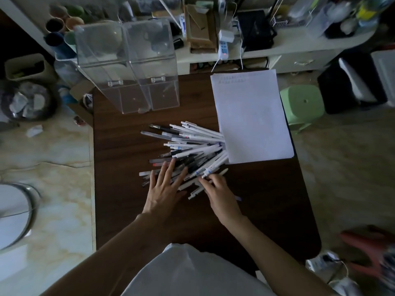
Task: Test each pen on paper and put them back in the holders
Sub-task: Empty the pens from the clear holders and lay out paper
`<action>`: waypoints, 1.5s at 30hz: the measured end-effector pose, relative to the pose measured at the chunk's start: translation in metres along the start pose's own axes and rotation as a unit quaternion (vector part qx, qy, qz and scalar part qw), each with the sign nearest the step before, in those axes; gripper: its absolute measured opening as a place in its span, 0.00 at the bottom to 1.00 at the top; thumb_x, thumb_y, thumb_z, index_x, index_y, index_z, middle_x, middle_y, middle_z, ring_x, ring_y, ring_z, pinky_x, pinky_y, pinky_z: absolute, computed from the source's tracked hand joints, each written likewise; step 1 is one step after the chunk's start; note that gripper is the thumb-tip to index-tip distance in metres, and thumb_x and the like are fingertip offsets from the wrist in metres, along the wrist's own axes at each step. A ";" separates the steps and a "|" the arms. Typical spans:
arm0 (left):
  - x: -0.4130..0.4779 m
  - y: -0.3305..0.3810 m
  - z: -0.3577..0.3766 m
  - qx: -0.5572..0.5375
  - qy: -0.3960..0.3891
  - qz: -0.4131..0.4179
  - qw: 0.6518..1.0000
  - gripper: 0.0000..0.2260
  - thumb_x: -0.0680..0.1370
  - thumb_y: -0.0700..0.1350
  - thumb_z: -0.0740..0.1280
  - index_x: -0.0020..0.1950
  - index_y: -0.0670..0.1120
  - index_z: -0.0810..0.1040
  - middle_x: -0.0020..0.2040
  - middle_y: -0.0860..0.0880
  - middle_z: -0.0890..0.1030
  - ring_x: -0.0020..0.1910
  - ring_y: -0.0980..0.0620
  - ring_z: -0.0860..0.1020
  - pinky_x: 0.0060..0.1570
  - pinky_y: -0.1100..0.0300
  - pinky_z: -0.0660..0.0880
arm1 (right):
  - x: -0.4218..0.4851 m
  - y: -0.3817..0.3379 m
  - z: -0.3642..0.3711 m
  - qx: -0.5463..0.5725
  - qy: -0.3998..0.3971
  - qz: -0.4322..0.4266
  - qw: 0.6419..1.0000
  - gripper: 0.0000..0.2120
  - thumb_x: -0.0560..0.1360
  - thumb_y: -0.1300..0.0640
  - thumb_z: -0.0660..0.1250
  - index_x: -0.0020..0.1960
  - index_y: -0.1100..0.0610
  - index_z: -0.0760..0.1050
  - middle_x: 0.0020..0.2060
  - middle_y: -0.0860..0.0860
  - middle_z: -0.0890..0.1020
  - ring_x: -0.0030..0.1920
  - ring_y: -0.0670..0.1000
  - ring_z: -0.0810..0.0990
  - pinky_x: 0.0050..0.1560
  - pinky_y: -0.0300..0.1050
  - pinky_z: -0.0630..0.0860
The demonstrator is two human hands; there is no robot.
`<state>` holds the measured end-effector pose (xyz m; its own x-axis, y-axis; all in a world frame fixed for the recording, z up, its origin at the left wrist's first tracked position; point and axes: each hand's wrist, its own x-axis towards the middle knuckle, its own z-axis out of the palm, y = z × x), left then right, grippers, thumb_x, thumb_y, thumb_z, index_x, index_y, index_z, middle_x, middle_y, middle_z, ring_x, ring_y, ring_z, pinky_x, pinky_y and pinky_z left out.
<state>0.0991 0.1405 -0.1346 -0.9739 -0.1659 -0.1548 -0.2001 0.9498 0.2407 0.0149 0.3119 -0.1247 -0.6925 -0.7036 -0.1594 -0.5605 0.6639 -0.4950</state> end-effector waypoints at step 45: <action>0.114 0.096 0.029 -0.001 0.031 0.085 0.996 0.39 0.65 0.70 0.37 0.73 0.60 0.58 0.74 0.57 0.59 0.74 0.54 0.53 0.73 0.47 0.46 | 0.068 0.195 -0.099 0.194 0.264 0.265 0.907 0.11 0.64 0.57 0.68 0.41 0.64 0.72 0.38 0.58 0.78 0.41 0.61 0.79 0.38 0.48 0.73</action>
<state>-0.0274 0.2201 -0.1570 -0.9984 -0.0190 -0.0528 -0.0322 0.9648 0.2609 -0.1866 0.4187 -0.1472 -0.9963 -0.0244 -0.0826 0.0458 0.6619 -0.7482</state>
